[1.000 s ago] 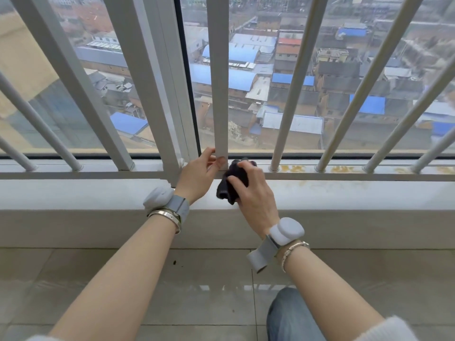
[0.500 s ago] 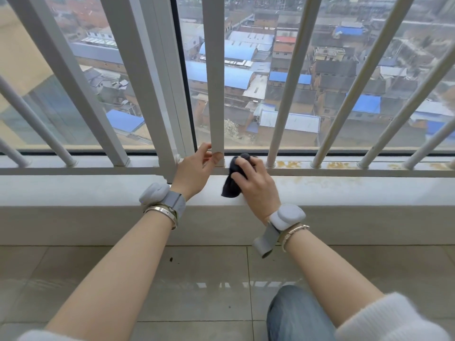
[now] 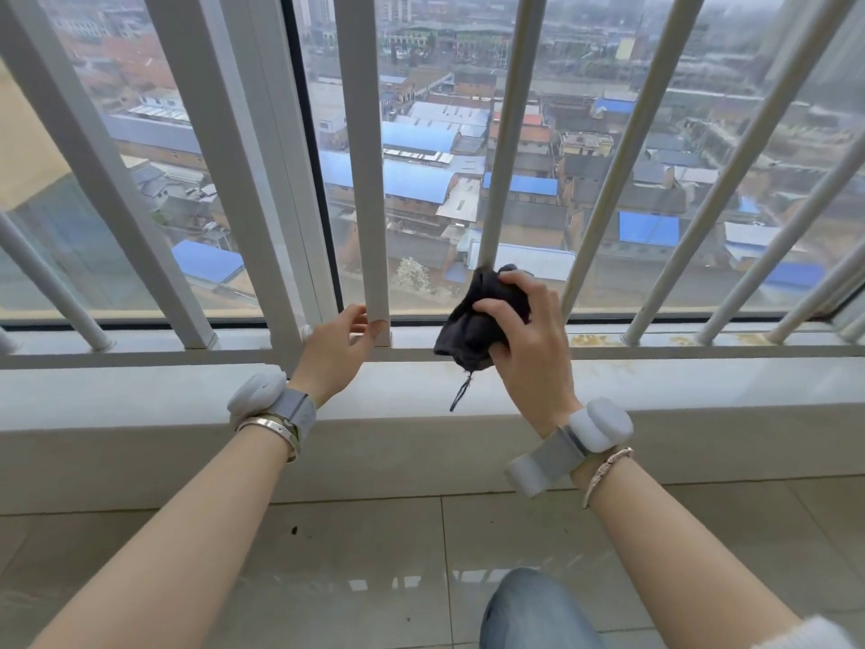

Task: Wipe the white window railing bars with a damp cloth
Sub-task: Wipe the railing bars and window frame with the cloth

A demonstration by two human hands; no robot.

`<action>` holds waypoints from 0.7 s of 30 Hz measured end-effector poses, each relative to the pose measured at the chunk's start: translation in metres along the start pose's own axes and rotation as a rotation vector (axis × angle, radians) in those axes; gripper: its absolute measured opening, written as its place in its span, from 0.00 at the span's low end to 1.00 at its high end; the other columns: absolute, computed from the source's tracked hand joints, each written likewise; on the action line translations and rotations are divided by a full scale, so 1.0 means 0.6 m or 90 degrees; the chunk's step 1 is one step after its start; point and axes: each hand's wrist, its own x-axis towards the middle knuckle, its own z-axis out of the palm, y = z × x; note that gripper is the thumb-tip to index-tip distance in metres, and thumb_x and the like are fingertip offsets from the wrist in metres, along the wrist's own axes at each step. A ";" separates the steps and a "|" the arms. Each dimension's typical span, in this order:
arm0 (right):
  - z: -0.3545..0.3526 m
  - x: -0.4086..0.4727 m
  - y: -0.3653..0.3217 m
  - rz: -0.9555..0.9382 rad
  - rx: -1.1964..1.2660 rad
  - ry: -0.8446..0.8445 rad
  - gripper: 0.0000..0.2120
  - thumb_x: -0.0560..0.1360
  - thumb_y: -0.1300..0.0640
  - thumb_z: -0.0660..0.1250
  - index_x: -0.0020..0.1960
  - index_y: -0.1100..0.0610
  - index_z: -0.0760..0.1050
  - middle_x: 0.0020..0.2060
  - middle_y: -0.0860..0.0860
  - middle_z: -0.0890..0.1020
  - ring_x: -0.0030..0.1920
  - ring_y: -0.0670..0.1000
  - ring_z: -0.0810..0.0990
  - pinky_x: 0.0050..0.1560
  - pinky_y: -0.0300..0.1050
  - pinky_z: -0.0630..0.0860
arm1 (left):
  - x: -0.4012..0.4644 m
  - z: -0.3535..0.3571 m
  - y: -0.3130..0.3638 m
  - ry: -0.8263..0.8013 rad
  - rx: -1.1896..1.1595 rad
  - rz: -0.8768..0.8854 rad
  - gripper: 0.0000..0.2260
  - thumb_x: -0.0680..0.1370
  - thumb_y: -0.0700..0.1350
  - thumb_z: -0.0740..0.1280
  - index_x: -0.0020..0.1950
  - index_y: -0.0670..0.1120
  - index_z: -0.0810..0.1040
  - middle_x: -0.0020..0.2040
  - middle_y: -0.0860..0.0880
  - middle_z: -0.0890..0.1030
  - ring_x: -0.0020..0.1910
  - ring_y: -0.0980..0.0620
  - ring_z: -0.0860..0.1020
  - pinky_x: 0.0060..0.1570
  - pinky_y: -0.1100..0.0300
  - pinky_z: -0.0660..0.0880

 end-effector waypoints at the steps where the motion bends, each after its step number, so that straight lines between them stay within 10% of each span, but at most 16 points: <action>1: -0.003 0.013 -0.004 0.030 0.010 0.030 0.17 0.66 0.68 0.60 0.53 0.60 0.77 0.63 0.55 0.65 0.61 0.60 0.68 0.54 0.52 0.75 | -0.002 0.001 0.003 0.026 -0.011 0.012 0.14 0.78 0.51 0.62 0.62 0.48 0.72 0.54 0.52 0.79 0.55 0.52 0.77 0.52 0.59 0.71; 9: 0.061 0.017 -0.005 0.141 -0.017 0.011 0.17 0.69 0.61 0.55 0.51 0.59 0.80 0.60 0.64 0.74 0.44 0.65 0.80 0.41 0.52 0.81 | 0.024 -0.005 0.076 0.189 -0.132 0.087 0.24 0.77 0.53 0.63 0.70 0.51 0.60 0.52 0.50 0.78 0.46 0.53 0.78 0.47 0.60 0.76; 13: 0.085 -0.035 0.000 0.227 0.014 -0.109 0.18 0.63 0.73 0.68 0.48 0.57 0.81 0.52 0.63 0.77 0.32 0.63 0.79 0.29 0.51 0.80 | 0.028 -0.002 0.078 0.213 -0.091 0.083 0.21 0.78 0.52 0.62 0.68 0.47 0.65 0.48 0.51 0.79 0.44 0.50 0.77 0.48 0.55 0.76; 21: 0.012 0.087 -0.009 0.088 0.011 0.095 0.17 0.69 0.61 0.54 0.49 0.60 0.81 0.60 0.62 0.75 0.52 0.63 0.79 0.46 0.47 0.79 | 0.023 -0.010 0.088 0.183 -0.094 0.044 0.17 0.78 0.52 0.63 0.64 0.47 0.68 0.48 0.52 0.78 0.45 0.51 0.76 0.49 0.54 0.75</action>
